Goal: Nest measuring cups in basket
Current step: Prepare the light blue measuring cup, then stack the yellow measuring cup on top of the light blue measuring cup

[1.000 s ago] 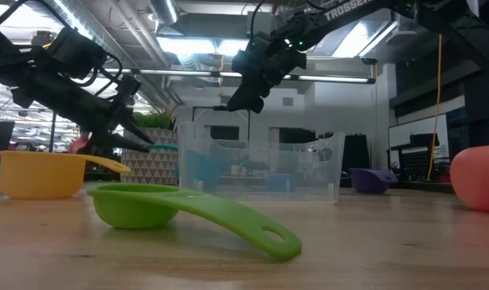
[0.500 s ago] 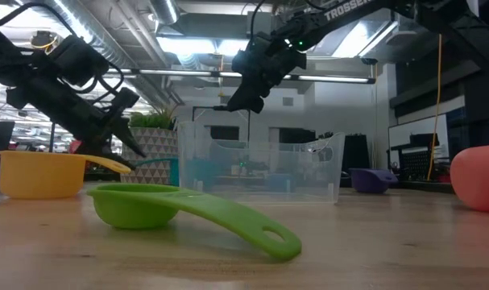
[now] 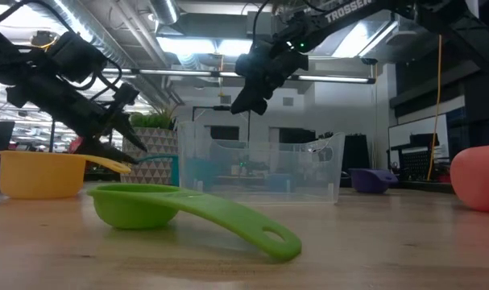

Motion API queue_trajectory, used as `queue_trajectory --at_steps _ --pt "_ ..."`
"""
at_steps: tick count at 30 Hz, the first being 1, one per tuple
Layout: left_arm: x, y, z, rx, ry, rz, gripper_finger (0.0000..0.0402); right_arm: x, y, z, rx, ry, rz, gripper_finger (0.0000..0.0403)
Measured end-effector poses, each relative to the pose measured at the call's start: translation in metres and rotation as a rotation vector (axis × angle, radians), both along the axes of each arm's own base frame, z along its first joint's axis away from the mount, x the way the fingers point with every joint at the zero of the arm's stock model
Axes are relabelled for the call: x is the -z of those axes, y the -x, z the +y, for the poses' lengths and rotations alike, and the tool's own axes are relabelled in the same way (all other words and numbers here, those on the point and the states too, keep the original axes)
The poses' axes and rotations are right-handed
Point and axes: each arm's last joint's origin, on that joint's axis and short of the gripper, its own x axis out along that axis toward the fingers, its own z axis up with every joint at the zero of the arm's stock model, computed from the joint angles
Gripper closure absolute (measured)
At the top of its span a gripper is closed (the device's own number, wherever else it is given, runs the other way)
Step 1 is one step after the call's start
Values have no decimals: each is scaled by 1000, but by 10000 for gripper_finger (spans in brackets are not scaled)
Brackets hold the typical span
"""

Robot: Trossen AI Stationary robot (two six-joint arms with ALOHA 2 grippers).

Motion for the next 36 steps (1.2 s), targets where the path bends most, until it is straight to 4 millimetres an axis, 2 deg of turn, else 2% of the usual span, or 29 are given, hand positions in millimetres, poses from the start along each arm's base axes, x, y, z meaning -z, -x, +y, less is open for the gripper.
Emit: queue_trajectory --at_steps 4,10,17,26,31,36 --pt "-3 2 -1 -19 35 -24 284 1 4 -3 -3 0 18 305" --pt "4 8 -5 -19 116 53 284 3 7 -4 -14 2 33 305" --pt "-2 8 -4 -11 62 23 284 0 11 -3 -31 9 47 305" --pt "-56 -7 -7 88 -75 -106 284 -43 39 0 -18 61 6 305" --pt "-89 -13 -16 169 -46 3 284 -61 60 -3 9 61 14 305" --pt "-124 -10 -30 225 19 194 284 -71 77 -1 3 56 40 305"
